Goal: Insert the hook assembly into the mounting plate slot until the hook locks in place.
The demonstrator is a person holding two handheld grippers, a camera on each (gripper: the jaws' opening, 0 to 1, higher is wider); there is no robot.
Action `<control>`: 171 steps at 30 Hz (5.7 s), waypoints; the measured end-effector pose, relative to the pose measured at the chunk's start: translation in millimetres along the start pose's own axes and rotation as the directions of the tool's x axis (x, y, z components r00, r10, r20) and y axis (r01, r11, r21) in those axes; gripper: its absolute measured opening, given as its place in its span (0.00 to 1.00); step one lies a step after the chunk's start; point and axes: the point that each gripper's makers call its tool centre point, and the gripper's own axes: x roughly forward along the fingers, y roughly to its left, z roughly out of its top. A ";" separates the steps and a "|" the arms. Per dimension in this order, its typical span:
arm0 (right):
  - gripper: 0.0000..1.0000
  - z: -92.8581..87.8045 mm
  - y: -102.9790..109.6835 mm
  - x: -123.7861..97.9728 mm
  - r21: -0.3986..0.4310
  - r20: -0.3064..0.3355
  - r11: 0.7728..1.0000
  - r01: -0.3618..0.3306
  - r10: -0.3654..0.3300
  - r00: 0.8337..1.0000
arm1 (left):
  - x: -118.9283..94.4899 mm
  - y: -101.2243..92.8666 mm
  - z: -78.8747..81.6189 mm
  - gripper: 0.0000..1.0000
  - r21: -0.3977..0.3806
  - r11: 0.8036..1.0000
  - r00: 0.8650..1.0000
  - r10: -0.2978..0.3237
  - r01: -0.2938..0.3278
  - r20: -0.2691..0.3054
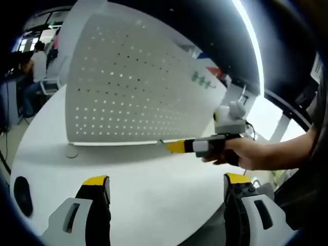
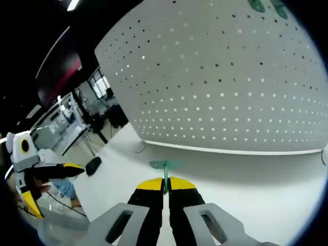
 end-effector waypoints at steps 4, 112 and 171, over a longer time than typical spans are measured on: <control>0.00 2.9 0.8 -10.5 0.036 0.013 0.999 -0.010 0.009 1.000 | 0.3 -1.9 2.9 0.93 0.007 1.000 1.000 -0.007 0.007 0.010; 0.01 44.7 88.5 -103.7 0.232 0.227 0.880 -0.414 0.365 0.903 | 25.0 -57.8 57.0 0.01 0.224 0.942 0.962 -0.268 0.250 0.054; 0.01 33.6 115.5 -108.3 -0.505 0.088 0.853 -0.128 0.199 0.976 | 9.8 -83.7 56.6 0.01 -0.136 0.979 0.987 -0.143 0.153 0.077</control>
